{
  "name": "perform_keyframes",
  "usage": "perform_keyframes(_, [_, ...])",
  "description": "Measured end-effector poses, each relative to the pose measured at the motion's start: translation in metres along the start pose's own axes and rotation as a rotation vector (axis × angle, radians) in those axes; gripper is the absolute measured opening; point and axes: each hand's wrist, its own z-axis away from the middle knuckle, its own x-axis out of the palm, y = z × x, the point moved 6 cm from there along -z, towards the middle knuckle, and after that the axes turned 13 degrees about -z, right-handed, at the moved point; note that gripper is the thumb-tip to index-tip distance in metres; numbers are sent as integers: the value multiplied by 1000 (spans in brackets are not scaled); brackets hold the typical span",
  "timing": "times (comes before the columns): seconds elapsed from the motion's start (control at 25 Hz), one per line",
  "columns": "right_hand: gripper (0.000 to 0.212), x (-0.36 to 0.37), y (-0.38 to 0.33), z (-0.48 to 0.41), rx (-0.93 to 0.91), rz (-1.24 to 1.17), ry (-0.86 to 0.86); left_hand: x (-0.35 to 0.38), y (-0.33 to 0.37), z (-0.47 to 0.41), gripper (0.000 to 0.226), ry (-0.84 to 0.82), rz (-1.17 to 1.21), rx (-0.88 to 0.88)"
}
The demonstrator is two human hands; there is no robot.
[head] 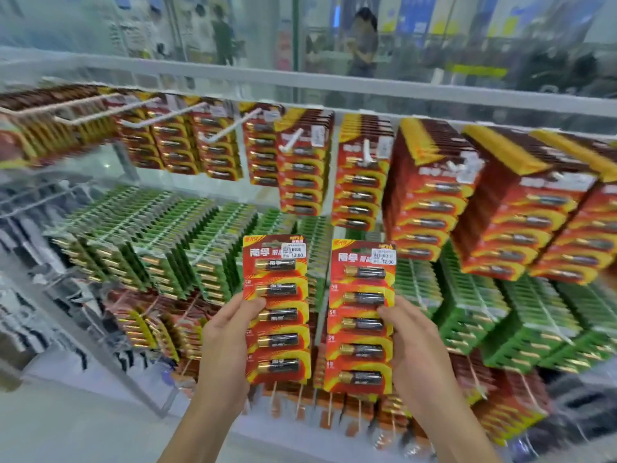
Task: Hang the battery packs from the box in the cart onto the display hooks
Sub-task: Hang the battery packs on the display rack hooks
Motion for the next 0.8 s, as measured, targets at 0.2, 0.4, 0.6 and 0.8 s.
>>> perform_keyframes(0.2, [86,49,13,-44,49,25,-101,-21,24,-30,16,115,16,18])
perform_keyframes(0.4, [33,94,24,-72,112,6,-166,-50,42,-57,20,159,3,45])
perform_keyframes(0.6, [35,135,49,-89,68,26,-105,-89,62,-88,24,127,0,86])
perform_keyframes(0.8, [63,192,89,-91,61,-20,-63,-151,81,-117,17,81,30,75])
